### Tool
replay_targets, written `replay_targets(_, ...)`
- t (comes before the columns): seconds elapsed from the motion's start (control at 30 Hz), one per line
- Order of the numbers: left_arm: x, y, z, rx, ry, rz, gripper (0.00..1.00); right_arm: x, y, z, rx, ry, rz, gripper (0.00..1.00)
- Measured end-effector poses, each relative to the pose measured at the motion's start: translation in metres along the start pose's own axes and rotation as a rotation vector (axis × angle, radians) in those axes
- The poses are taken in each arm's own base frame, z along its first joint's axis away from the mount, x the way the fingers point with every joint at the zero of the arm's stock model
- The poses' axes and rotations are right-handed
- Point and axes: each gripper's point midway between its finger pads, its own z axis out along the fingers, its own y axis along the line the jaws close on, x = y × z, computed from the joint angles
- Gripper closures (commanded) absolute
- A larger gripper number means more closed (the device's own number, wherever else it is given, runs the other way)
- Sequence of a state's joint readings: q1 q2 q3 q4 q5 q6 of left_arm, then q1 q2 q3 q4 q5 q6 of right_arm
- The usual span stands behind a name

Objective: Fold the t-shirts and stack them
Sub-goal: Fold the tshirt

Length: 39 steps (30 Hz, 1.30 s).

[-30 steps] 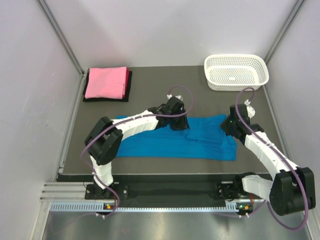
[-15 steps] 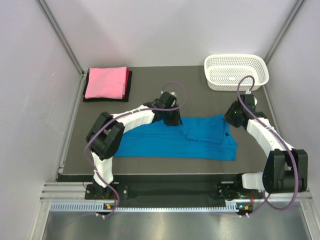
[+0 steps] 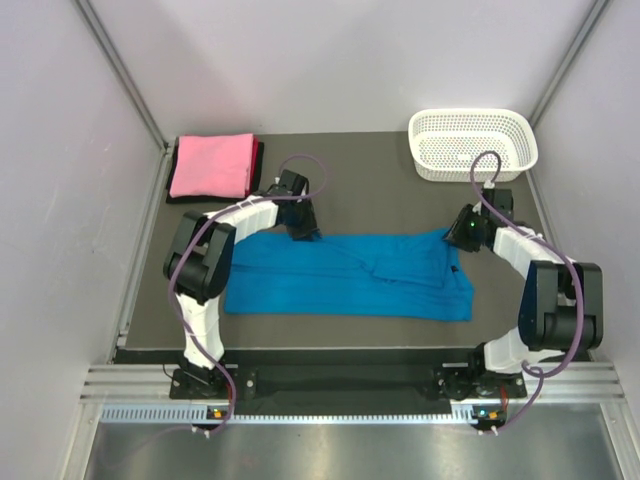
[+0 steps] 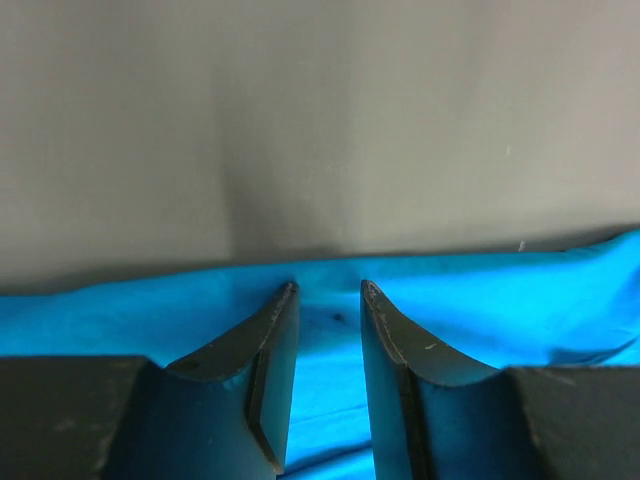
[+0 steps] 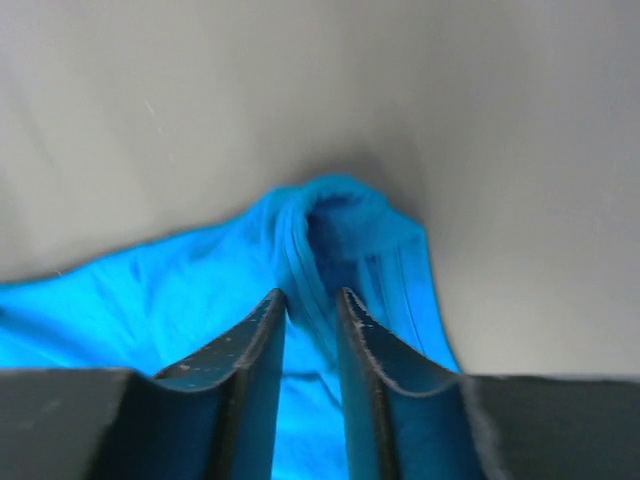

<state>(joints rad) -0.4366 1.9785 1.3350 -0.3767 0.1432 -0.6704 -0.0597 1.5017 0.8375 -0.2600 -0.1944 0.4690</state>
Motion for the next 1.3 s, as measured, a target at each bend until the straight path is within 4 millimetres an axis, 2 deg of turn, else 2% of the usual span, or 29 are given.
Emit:
replay_targets(0.07, -0.002, 0.003, 0.001, 0.000, 0.002, -0.009, 0.63, -0.005, 0.001, 0.004, -0.021, -0.017, 0.006, 0.75)
replay_targets(0.13, -0.002, 0.003, 0.001, 0.000, 0.001, -0.009, 0.63, -0.005, 0.001, 0.011, -0.043, -0.020, 0.010, 0.81)
replay_targets(0.17, -0.002, 0.004, 0.001, -0.002, 0.000, -0.008, 0.63, -0.003, 0.000, 0.015, -0.050, -0.016, 0.011, 0.92)
replay_targets(0.2, -0.002, 0.004, 0.002, -0.004, -0.002, -0.008, 0.63, 0.001, -0.001, 0.019, -0.059, -0.008, 0.013, 0.98)
replay_targets(0.23, -0.002, 0.005, 0.002, -0.005, -0.004, -0.008, 0.63, 0.005, -0.002, 0.023, -0.064, 0.003, 0.021, 1.00)
replay_targets(0.33, -0.002, 0.006, 0.003, -0.008, -0.006, -0.009, 0.63, 0.019, -0.009, 0.030, -0.072, 0.029, 0.055, 1.00)
replay_targets(0.57, -0.003, 0.007, 0.003, -0.012, -0.011, -0.017, 0.62, 0.013, -0.019, 0.028, -0.107, -0.025, 0.128, 1.00)
replay_targets(0.63, -0.003, 0.007, 0.003, -0.014, -0.012, -0.017, 0.62, 0.009, -0.025, 0.026, -0.095, -0.039, 0.143, 0.99)
replay_targets(0.77, -0.003, 0.007, 0.003, -0.015, -0.013, -0.017, 0.62, 0.004, -0.028, 0.024, -0.094, -0.051, 0.164, 0.80)
replay_targets(0.83, -0.003, 0.007, 0.003, -0.014, -0.012, -0.017, 0.62, 0.002, -0.026, 0.022, -0.103, -0.055, 0.166, 0.76)
replay_targets(1.13, -0.003, 0.006, 0.003, -0.006, -0.008, -0.019, 0.62, -0.016, -0.015, 0.012, -0.136, -0.085, 0.118, 0.74)
replay_targets(1.3, -0.003, 0.007, 0.003, -0.004, -0.006, -0.020, 0.62, -0.028, -0.009, 0.016, -0.157, -0.092, 0.099, 0.73)
